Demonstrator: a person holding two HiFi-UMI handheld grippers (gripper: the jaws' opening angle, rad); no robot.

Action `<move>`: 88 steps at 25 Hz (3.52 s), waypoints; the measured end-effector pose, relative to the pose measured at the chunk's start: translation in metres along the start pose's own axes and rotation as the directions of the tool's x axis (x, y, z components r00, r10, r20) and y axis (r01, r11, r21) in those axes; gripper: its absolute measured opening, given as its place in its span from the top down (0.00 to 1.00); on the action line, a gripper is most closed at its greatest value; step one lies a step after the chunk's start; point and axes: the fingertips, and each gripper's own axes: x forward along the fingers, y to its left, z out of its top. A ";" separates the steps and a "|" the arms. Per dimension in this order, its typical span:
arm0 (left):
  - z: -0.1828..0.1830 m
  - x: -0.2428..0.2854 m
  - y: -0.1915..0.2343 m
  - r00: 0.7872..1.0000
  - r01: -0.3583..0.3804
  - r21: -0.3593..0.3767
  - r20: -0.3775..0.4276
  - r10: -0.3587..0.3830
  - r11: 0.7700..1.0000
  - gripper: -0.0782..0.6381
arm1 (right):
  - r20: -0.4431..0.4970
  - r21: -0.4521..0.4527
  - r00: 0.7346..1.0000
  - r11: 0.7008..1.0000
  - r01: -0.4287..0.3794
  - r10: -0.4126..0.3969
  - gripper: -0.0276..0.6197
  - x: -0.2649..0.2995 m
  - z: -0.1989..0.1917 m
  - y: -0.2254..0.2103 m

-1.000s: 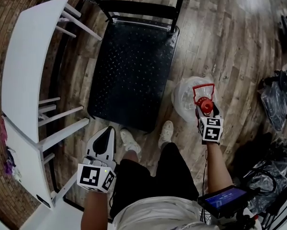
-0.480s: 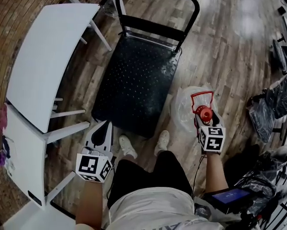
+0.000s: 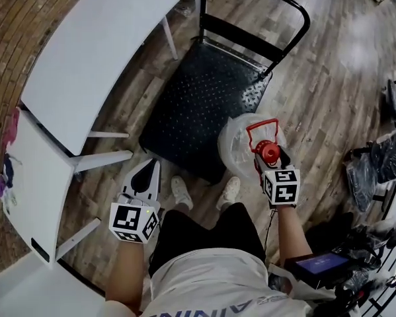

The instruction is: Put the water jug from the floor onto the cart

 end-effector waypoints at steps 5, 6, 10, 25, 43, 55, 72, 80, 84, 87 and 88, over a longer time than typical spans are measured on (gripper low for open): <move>-0.013 -0.025 0.028 0.998 -0.055 -0.029 -0.010 0.055 0.998 0.89 | -0.025 -0.055 0.996 0.995 -0.083 0.082 0.48 0.032 0.003 0.054; -0.017 -0.030 0.033 0.998 -0.065 -0.036 -0.012 0.065 0.997 0.89 | -0.032 -0.066 0.995 0.993 -0.098 0.096 0.48 0.038 0.001 0.065; -0.029 -0.048 0.046 0.995 -0.096 -0.057 -0.021 0.095 0.994 0.89 | -0.062 -0.111 0.988 0.983 -0.148 0.142 0.48 0.063 -0.007 0.106; -0.054 -0.078 0.078 0.991 -0.133 -0.090 -0.038 0.130 0.987 0.89 | -0.159 -0.185 0.972 0.962 -0.201 0.173 0.48 0.111 -0.043 0.170; -0.026 -0.057 0.073 1.000 -0.007 -0.018 0.008 0.007 1.000 0.89 | -0.065 -0.126 0.984 0.977 -0.171 0.164 0.48 0.058 -0.002 0.183; 0.042 -0.038 0.008 0.947 0.283 0.166 0.108 -0.303 0.945 0.89 | 0.354 0.067 0.935 0.998 -0.019 -0.006 0.49 -0.112 0.103 0.144; 0.030 -0.112 -0.147 0.875 0.423 0.264 0.130 -0.467 0.867 0.89 | 0.506 0.246 0.804 0.946 0.212 -0.312 0.95 -0.292 -0.003 0.072; -0.003 -0.178 -0.204 0.857 0.453 0.308 0.108 -0.504 0.837 0.89 | 0.537 0.248 0.782 0.945 0.211 -0.316 0.95 -0.352 -0.069 0.096; -0.020 -0.207 -0.215 0.851 0.468 0.327 0.084 -0.519 0.821 0.89 | 0.521 0.261 0.790 0.942 0.213 -0.323 0.95 -0.367 -0.098 0.109; -0.017 -0.215 -0.212 0.842 0.476 0.339 0.089 -0.532 0.811 0.89 | 0.527 0.248 0.783 0.941 0.231 -0.331 0.95 -0.376 -0.098 0.120; -0.014 -0.216 -0.211 0.836 0.482 0.339 0.097 -0.540 0.808 0.89 | 0.530 0.236 0.780 0.941 0.243 -0.334 0.95 -0.379 -0.095 0.123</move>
